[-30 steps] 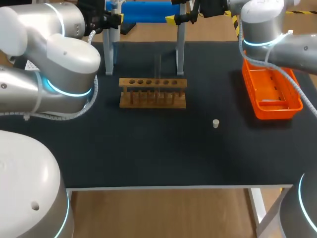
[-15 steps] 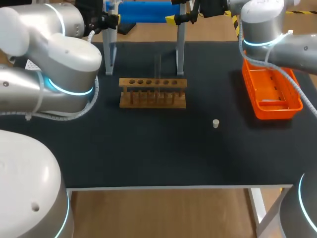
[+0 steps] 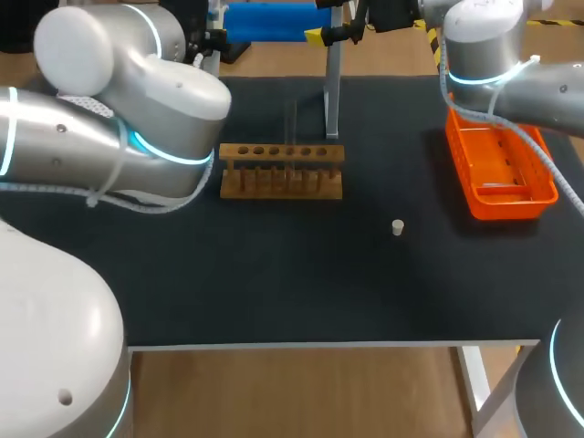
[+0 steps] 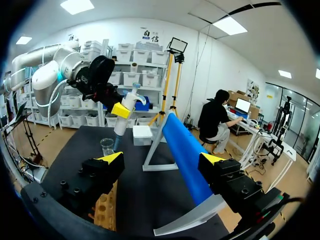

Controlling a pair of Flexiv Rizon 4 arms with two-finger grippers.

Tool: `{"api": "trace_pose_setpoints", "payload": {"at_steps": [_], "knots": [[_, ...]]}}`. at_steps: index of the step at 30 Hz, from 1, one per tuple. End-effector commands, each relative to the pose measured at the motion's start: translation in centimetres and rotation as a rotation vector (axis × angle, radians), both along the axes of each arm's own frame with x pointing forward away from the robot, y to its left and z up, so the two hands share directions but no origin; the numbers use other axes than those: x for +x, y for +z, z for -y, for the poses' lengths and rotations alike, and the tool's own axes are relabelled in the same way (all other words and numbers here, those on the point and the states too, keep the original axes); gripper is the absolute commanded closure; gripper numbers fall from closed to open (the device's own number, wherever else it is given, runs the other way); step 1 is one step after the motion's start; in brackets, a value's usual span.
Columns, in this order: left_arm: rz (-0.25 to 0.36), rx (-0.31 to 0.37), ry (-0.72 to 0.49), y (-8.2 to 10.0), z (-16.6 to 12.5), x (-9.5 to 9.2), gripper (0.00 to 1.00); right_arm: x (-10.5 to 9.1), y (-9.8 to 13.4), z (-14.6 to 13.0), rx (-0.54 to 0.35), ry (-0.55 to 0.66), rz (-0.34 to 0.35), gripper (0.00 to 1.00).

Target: Invert the test tube, pick up the pipette, mount the tip to pipette, aspirate from beaker and dispense into the tube, eject the tip, return the pipette, and cap with the stopper.

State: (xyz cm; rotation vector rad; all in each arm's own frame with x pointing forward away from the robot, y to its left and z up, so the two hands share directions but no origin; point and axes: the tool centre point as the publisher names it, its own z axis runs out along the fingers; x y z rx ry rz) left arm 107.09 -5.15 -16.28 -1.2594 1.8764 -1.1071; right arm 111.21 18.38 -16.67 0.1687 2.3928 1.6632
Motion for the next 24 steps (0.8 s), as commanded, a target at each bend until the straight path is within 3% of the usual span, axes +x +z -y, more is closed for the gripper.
{"api": "trace_pose_setpoints", "payload": {"at_steps": [1,15,24], "knots": [[-0.013,0.043,0.086,0.1,0.7,1.1,1.00,0.1,0.1,0.1,-0.002,0.003,-0.003,0.00],[-0.035,0.075,0.257,-0.1,-0.1,3.8,1.00,0.1,0.1,0.1,-0.002,0.003,-0.003,0.00],[-0.036,0.050,0.308,0.1,-0.7,5.8,1.00,0.1,0.1,0.1,-0.002,0.003,-0.003,0.00]]}}
